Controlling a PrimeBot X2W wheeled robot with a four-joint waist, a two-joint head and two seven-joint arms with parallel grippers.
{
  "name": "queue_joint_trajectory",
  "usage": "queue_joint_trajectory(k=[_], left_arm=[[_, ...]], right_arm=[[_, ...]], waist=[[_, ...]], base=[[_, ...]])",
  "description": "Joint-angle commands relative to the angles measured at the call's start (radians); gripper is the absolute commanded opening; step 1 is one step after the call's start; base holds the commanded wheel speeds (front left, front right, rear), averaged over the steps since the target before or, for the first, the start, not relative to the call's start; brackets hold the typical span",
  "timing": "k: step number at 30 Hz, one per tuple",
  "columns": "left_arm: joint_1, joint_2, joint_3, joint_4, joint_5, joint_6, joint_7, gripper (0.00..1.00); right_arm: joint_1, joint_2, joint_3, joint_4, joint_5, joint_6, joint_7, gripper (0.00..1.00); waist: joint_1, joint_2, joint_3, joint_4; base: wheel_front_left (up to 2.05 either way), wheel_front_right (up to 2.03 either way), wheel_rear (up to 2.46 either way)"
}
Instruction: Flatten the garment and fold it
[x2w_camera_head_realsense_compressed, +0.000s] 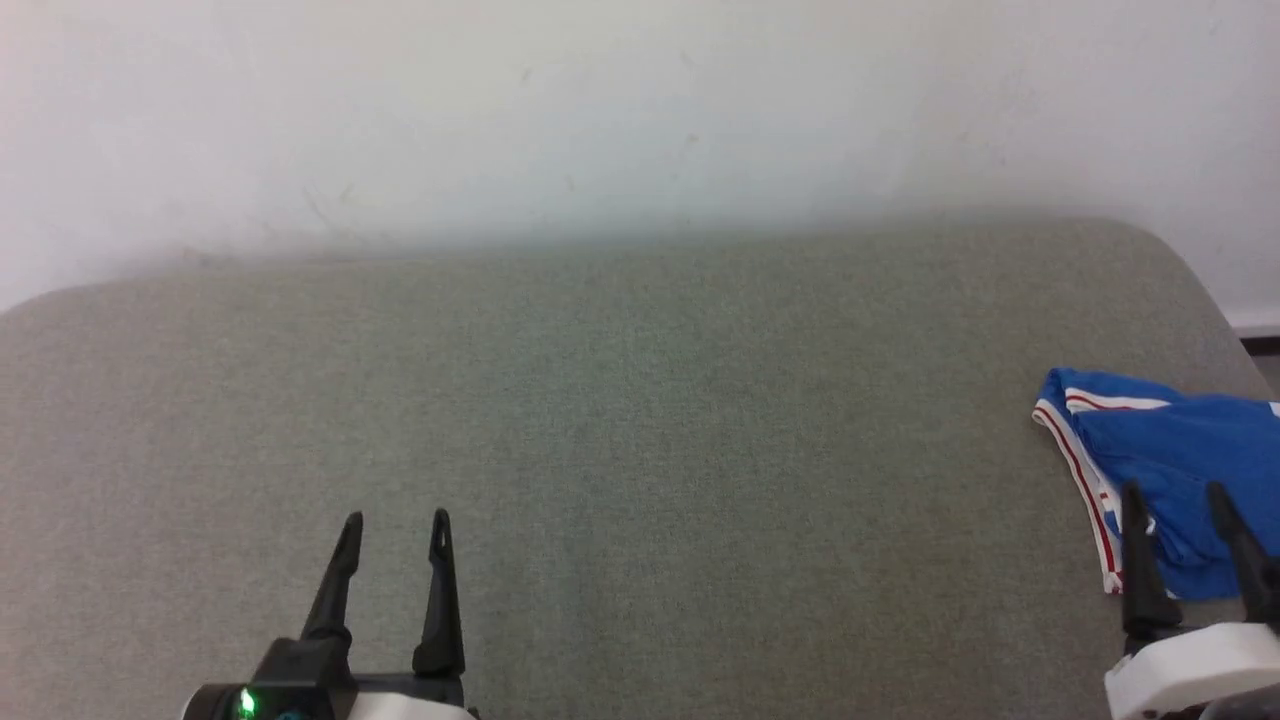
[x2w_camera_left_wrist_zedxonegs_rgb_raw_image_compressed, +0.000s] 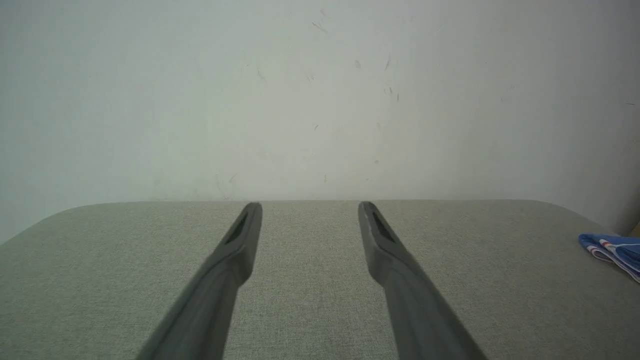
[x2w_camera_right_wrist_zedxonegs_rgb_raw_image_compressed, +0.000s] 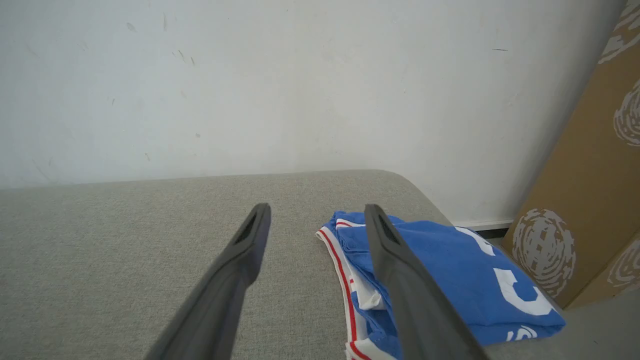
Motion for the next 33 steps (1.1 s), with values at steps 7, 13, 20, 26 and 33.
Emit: queue_joint_trajectory(k=[7, 13, 20, 26, 33], left_arm=[[0.036, -0.016, 0.038, 0.016, 0.0, -0.031, -0.005, 1.0], [0.038, -0.033, 0.057, 0.022, 0.011, -0.05, -0.005, 1.0], [0.023, -0.035, 0.058, 0.021, 0.005, -0.05, 0.002, 0.0], [0.018, -0.039, 0.065, 0.024, 0.013, -0.056, 0.01, 0.0], [0.009, -0.046, 0.076, 0.029, 0.027, -0.068, 0.024, 0.0]], right_arm=[[0.009, 0.004, 0.019, 0.022, -0.006, -0.001, -0.015, 1.0], [-0.003, 0.004, 0.023, 0.024, -0.007, -0.001, -0.016, 1.0], [0.001, -0.001, 0.019, 0.022, -0.001, 0.0, -0.011, 0.0], [-0.002, 0.0, 0.026, 0.022, -0.004, 0.0, -0.008, 0.0], [-0.008, 0.0, 0.038, 0.023, -0.007, 0.0, -0.002, 0.0]], waist=[[0.0001, -0.0001, -0.032, 0.018], [0.0001, -0.0001, -0.021, 0.026], [0.0003, -0.0001, -0.019, 0.026], [0.0003, -0.0001, -0.018, 0.026], [0.0003, -0.0001, -0.016, 0.027]], base=[[0.0, 0.0, 0.0], [0.0, 0.0, 0.0], [0.0, 0.0, 0.0], [0.0, 0.0, 0.0], [0.0, 0.0, 0.0]])
